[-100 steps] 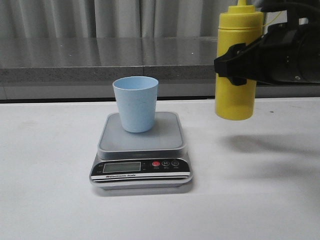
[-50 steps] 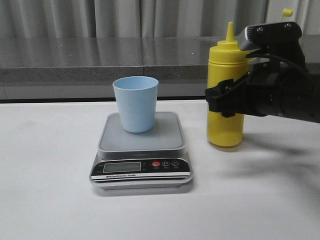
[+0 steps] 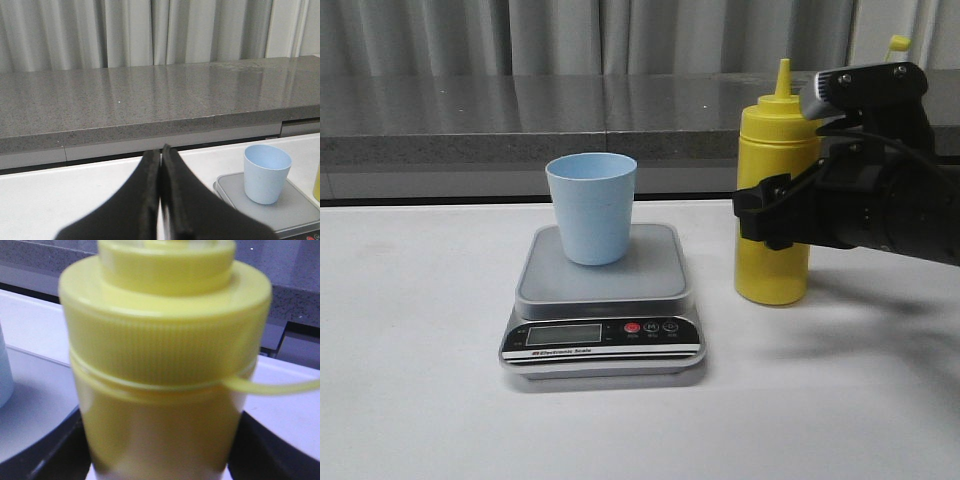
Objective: Pour seasoning into cup on scale with both arms
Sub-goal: 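Set the yellow bottle down beside the scale and open the right gripper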
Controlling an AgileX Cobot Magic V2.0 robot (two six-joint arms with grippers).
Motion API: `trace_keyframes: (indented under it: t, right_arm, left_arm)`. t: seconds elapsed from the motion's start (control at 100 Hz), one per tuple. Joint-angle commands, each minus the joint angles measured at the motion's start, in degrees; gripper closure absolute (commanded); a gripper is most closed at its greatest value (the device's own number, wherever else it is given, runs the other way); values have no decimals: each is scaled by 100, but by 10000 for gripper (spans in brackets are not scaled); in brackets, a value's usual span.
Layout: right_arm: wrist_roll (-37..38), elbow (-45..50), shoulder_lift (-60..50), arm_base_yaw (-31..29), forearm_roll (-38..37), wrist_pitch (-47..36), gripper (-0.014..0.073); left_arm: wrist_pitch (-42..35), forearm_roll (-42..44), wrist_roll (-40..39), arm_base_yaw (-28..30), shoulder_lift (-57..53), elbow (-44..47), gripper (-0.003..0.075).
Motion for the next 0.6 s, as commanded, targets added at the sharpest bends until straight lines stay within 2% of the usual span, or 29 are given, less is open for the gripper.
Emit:
trace_keyframes:
  t: [0.0, 0.11, 0.18, 0.59]
  right_arm:
    - [20, -28, -213, -15, -58, -451, 90]
    - [22, -28, -213, -15, -58, -458, -78]
    - [22, -28, -213, -15, -58, -458, -51]
    - [66, 119, -320, -15, -51, -512, -54]
  left_arm:
    - [-443, -19, 5, 7, 56, -157, 740]
    - [-443, -19, 5, 7, 56, -157, 740]
    - [-443, -19, 5, 7, 56, -157, 740]
    - [-443, -19, 5, 7, 56, -157, 740]
